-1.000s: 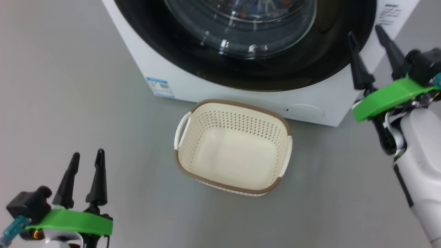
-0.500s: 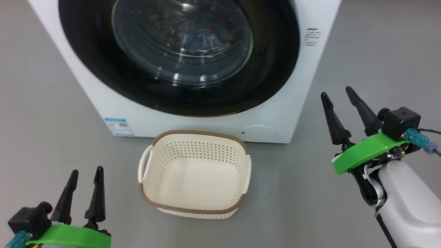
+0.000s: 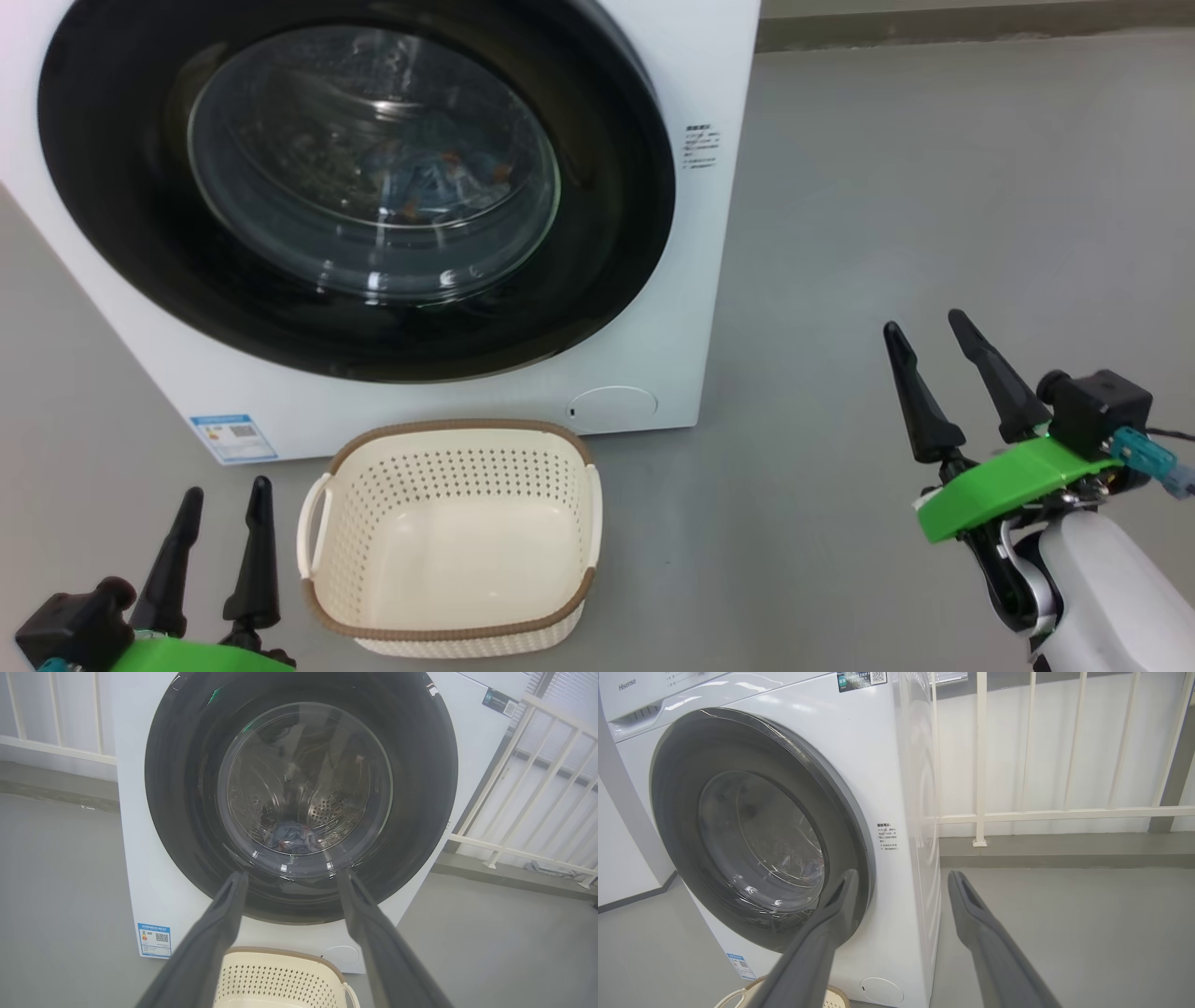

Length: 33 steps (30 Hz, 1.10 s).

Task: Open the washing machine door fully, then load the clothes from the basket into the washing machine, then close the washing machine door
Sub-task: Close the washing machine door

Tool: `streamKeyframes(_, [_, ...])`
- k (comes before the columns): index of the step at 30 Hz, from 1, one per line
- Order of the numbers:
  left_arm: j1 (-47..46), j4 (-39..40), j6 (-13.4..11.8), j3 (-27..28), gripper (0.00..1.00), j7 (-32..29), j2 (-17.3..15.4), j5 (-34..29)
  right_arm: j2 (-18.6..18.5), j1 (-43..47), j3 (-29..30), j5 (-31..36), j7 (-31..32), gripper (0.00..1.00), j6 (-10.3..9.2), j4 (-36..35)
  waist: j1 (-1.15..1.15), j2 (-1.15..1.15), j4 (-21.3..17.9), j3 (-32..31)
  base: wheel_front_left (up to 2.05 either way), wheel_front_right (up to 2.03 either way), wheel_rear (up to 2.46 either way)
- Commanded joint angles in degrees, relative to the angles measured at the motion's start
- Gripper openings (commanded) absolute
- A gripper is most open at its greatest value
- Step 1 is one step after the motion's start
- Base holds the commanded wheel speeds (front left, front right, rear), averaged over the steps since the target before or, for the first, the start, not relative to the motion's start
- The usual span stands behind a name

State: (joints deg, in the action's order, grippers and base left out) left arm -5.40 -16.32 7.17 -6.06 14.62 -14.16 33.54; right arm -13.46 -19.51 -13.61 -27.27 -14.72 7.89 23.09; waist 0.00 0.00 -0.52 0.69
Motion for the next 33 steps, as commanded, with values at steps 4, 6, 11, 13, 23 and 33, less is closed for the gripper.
streamKeyframes(4, [-0.27, 3.39, -0.02, 2.19, 1.0, 0.38, -0.97, -0.55, 0.06, 2.45, 0.92, 0.86, -0.28, 1.0, -0.41, -3.19, 0.0, 0.0, -1.44, -1.12, 0.0, 0.0, 0.0])
streamKeyframes(6, [-0.03, 4.13, -0.03, 2.02, 1.0, 0.32, -0.84, -0.34, 0.24, 3.46, 1.36, 1.24, -0.28, 1.0, -0.41, -3.73, 0.0, 0.0, -1.55, -1.26, 0.0, 0.0, 0.0])
streamKeyframes(11, [0.52, 5.22, -0.25, 2.02, 1.0, 0.23, -0.83, -0.08, 0.6, 4.81, 1.98, 1.86, -0.28, 1.0, -0.41, -4.47, 0.0, 0.0, -1.69, -1.55, 0.0, 0.0, 0.0])
streamKeyframes(13, [0.82, 5.58, -0.35, 1.99, 1.0, 0.17, -0.81, 0.07, 0.73, 5.4, 2.33, 2.26, -0.28, 1.0, -0.41, -4.77, 0.0, 0.0, -1.69, -1.68, 0.0, 0.0, 0.0])
streamKeyframes(23, [1.72, 6.69, -1.31, 2.16, 1.0, 0.04, -0.78, 0.47, 1.52, 7.15, 3.8, 4.1, -0.19, 1.0, -0.41, -5.34, 0.0, 0.0, -1.82, -2.06, 0.0, 0.0, 0.0])
streamKeyframes(33, [1.87, 6.98, -2.01, 1.83, 1.0, -0.45, -1.14, 0.49, 2.08, 7.61, 4.69, 5.2, 0.14, 1.0, -0.41, -5.8, 0.0, 0.0, -1.97, -1.97, 0.0, 0.0, 0.0])
